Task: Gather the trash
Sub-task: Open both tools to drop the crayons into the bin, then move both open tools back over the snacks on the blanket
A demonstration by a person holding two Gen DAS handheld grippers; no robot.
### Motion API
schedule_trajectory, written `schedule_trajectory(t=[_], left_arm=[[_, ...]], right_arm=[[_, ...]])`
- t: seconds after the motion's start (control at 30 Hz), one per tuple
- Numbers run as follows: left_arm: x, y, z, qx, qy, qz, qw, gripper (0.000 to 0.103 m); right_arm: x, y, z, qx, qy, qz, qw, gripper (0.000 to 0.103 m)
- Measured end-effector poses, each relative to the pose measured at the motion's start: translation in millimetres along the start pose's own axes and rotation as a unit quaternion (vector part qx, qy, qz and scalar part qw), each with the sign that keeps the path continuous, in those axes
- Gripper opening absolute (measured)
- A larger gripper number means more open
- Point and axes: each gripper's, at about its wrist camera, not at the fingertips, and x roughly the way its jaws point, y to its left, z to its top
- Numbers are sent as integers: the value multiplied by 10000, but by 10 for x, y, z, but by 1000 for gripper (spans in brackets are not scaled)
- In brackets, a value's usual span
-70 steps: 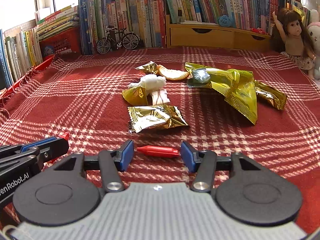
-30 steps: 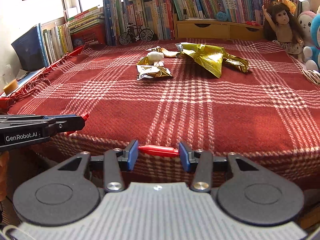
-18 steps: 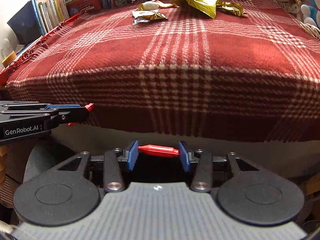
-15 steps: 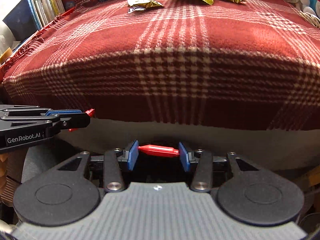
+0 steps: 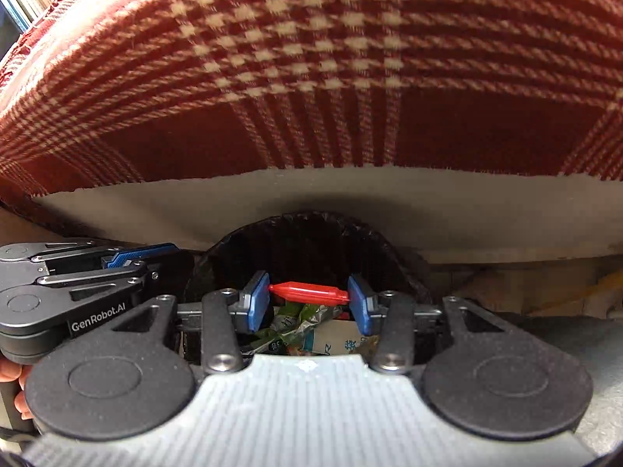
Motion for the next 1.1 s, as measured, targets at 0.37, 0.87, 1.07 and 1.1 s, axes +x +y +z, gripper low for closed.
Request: schedule_trajectory(t=[0.37,0.87,1.07,1.1], left_arm=[[311,-27,-21,-47,425,98,9990,11],[416,-99,-61,51,562,67,9984,24],[406,-116,-39,80,544,65,9985,28],[399,-119,-40,79,544,67,9985,28]], right_arm=[[237,8,65,68,379,-30,9993,54],[170,-27,71,84,353,-70,9993,66],[169,28,58,25,306,-95,9995,67],[170,29,58,24,300,-97,9995,68]])
